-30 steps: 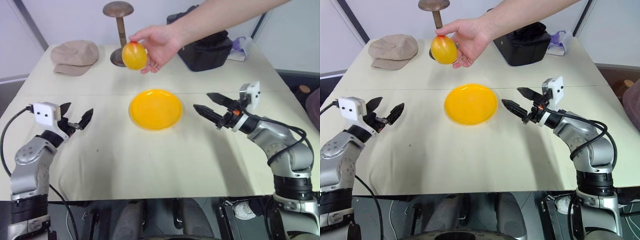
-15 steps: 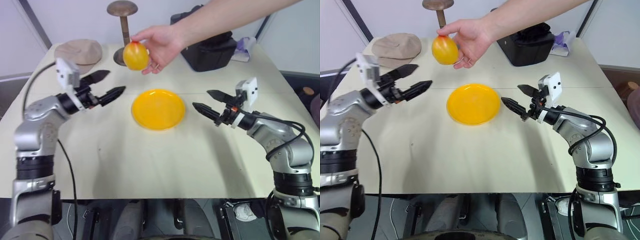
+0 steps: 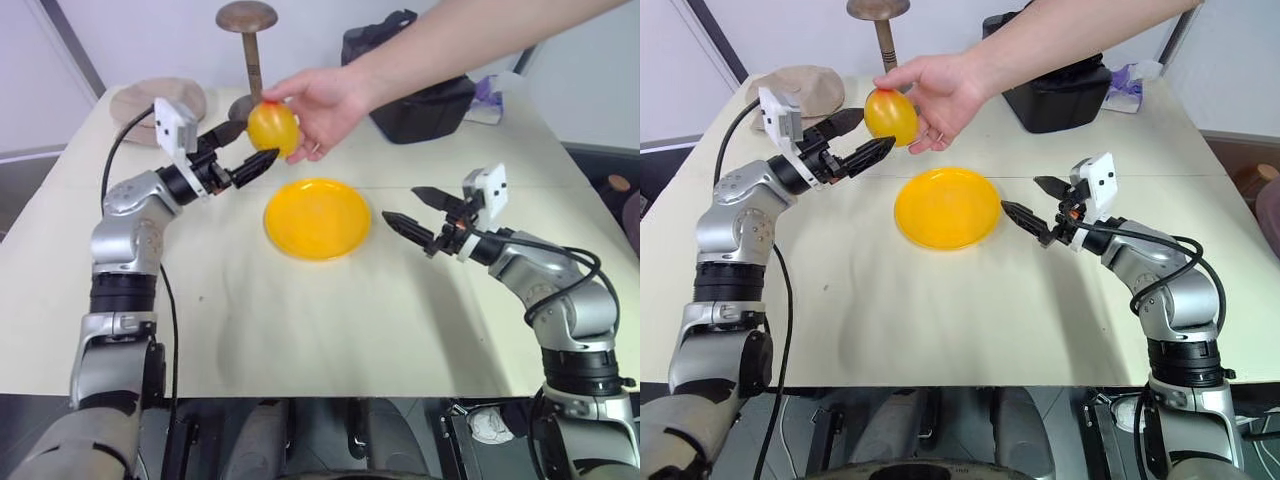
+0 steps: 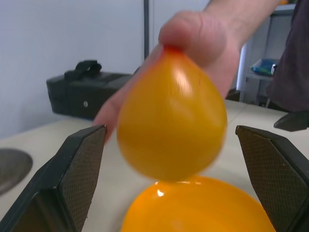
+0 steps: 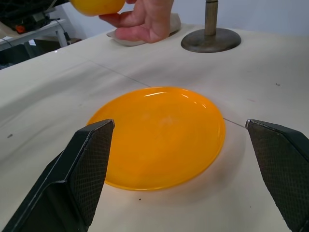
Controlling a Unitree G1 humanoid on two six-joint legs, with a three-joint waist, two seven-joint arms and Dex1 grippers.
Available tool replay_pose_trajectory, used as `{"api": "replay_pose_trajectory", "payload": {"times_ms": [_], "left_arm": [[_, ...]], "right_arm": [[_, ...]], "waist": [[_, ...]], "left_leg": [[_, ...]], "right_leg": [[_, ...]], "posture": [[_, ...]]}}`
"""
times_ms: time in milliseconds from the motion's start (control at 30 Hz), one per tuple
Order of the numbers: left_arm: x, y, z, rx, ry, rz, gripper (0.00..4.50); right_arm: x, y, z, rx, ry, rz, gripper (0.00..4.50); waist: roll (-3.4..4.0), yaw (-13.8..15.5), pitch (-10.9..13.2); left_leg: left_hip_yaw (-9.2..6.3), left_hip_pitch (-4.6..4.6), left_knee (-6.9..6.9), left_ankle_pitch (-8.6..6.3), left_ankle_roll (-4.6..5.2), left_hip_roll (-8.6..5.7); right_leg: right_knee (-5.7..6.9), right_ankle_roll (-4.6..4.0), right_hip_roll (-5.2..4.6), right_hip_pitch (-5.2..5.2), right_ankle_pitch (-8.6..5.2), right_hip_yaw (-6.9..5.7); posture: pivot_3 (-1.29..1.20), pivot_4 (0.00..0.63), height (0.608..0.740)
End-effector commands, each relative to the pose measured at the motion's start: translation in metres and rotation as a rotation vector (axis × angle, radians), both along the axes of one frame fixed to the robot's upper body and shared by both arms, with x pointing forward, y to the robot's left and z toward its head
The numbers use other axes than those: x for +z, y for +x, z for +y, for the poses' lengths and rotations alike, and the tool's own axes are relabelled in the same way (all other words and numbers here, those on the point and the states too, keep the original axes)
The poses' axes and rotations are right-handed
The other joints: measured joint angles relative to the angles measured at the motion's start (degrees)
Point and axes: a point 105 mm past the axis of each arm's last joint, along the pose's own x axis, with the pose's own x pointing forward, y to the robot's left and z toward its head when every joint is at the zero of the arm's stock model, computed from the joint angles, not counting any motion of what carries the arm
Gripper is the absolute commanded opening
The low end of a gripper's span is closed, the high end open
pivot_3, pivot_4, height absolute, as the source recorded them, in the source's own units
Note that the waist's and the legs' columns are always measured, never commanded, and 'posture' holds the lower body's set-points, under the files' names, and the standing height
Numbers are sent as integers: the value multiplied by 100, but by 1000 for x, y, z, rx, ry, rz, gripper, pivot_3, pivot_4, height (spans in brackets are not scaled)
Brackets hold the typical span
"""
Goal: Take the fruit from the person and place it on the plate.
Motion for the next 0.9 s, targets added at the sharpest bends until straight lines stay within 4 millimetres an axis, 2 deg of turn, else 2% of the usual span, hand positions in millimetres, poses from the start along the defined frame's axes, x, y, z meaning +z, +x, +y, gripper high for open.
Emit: {"api": "replay_pose_trajectory", "payload": {"times_ms": [33, 367, 500, 533, 800, 900], "left_arm": [[15, 1, -6, -4, -2, -66, 4500], [11, 3, -18, -41, -1, -64, 4500], [13, 2, -19, -43, -11, -68, 3329], [13, 2, -18, -44, -11, -68, 3227], [13, 8, -13, 12, 6, -67, 3227], [-3, 10, -20, 3, 73, -25, 3227]], "right_arm": [[12, -4, 0, -6, 14, -64, 4459], [12, -2, -2, -31, 26, -72, 4459], [11, -2, -2, -39, 28, -74, 4500], [11, -1, -3, -41, 29, -75, 4500], [11, -1, -3, -43, 34, -76, 4500], [10, 0, -2, -44, 35, -76, 4500]], "waist": [[0, 0, 0], [0, -8, 0], [0, -5, 0], [0, -4, 0], [0, -5, 0], [0, -7, 0]], "left_leg": [[0, 0, 0, 0, 0, 0], [0, 1, 1, 0, 0, 0], [0, 1, 1, 0, 0, 0], [0, 1, 1, 0, 0, 0], [0, 1, 2, 0, 0, 0], [1, 1, 3, 0, 0, 0]], "right_leg": [[0, 0, 0, 0, 0, 0], [4, 1, 1, 0, 1, 0], [5, 1, 1, 0, 1, 0], [5, 1, 1, 0, 1, 0], [6, 2, 2, 0, 1, 0], [6, 2, 1, 0, 1, 0]], "posture": [[0, 150, 740], [0, 150, 740], [0, 150, 740], [0, 150, 740], [0, 150, 740], [0, 150, 740]]}}
